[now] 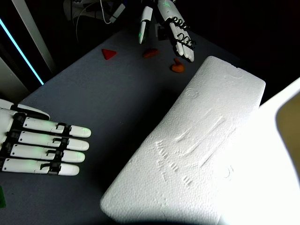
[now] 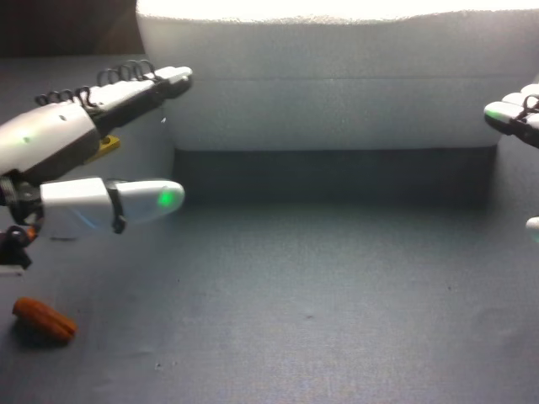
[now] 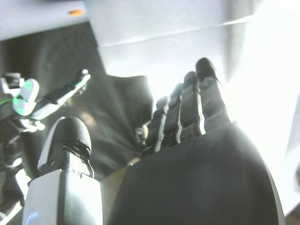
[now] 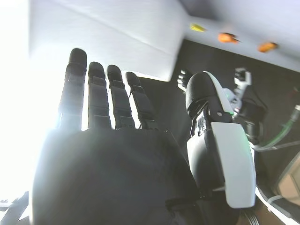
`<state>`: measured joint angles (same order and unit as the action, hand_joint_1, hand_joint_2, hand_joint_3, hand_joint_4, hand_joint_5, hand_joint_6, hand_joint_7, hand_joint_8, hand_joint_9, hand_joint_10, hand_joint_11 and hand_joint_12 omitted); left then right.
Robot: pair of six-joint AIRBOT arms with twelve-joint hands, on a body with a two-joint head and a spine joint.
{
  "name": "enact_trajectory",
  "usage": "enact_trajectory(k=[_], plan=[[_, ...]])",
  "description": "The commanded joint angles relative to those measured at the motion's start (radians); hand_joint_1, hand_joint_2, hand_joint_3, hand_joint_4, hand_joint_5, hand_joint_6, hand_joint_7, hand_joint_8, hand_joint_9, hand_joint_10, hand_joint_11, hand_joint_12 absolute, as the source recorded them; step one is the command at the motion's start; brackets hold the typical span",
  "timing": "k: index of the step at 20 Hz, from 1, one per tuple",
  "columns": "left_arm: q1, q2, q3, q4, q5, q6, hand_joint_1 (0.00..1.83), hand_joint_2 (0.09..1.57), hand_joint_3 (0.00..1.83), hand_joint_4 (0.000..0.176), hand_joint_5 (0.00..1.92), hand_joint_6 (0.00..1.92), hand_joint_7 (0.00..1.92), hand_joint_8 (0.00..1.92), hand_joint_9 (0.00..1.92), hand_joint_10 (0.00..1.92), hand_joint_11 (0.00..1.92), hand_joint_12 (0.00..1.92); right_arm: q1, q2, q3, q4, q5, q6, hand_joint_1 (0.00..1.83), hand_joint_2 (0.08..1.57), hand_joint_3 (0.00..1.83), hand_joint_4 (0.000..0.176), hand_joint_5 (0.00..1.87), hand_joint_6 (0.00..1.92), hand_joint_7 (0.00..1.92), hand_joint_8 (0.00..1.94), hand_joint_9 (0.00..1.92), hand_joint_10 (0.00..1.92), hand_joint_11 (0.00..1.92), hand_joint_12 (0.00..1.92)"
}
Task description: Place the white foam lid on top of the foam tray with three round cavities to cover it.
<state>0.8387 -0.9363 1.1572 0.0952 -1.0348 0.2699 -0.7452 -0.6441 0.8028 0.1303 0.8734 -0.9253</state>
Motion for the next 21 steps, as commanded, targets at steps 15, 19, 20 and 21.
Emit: enact_trajectory(k=[15, 19, 20, 21], plan=[[-0.092, -0.079, 0.022, 0.143, -0.045, -0.080, 0.19, 1.19, 0.00, 0.083, 0.00, 0.00, 0.00, 0.00, 0.00, 0.00, 0.00, 0.00, 0.024, -0.077, 0.058, -0.111, 0.096, 0.125, 0.33, 1.22, 0.00, 0.000, 0.00, 0.00, 0.00, 0.00, 0.00, 0.00, 0.00, 0.00], [-0.092, -0.085, 0.025, 0.144, -0.052, -0.087, 0.23, 1.18, 0.00, 0.077, 0.00, 0.00, 0.00, 0.00, 0.00, 0.00, 0.00, 0.00, 0.024, -0.082, 0.060, -0.112, 0.097, 0.129, 0.38, 1.22, 0.00, 0.000, 0.00, 0.00, 0.00, 0.00, 0.00, 0.00, 0.00, 0.00], [-0.090, -0.085, 0.024, 0.142, -0.057, -0.089, 0.24, 1.19, 0.00, 0.077, 0.00, 0.00, 0.00, 0.00, 0.00, 0.00, 0.00, 0.00, 0.024, -0.085, 0.060, -0.112, 0.098, 0.130, 0.38, 1.22, 0.00, 0.000, 0.00, 0.00, 0.00, 0.00, 0.00, 0.00, 0.00, 0.00], [-0.089, -0.085, 0.024, 0.141, -0.058, -0.089, 0.26, 1.19, 0.00, 0.077, 0.00, 0.00, 0.00, 0.00, 0.00, 0.00, 0.00, 0.00, 0.024, -0.087, 0.060, -0.112, 0.100, 0.130, 0.39, 1.23, 0.00, 0.000, 0.00, 0.00, 0.00, 0.00, 0.00, 0.00, 0.00, 0.00]])
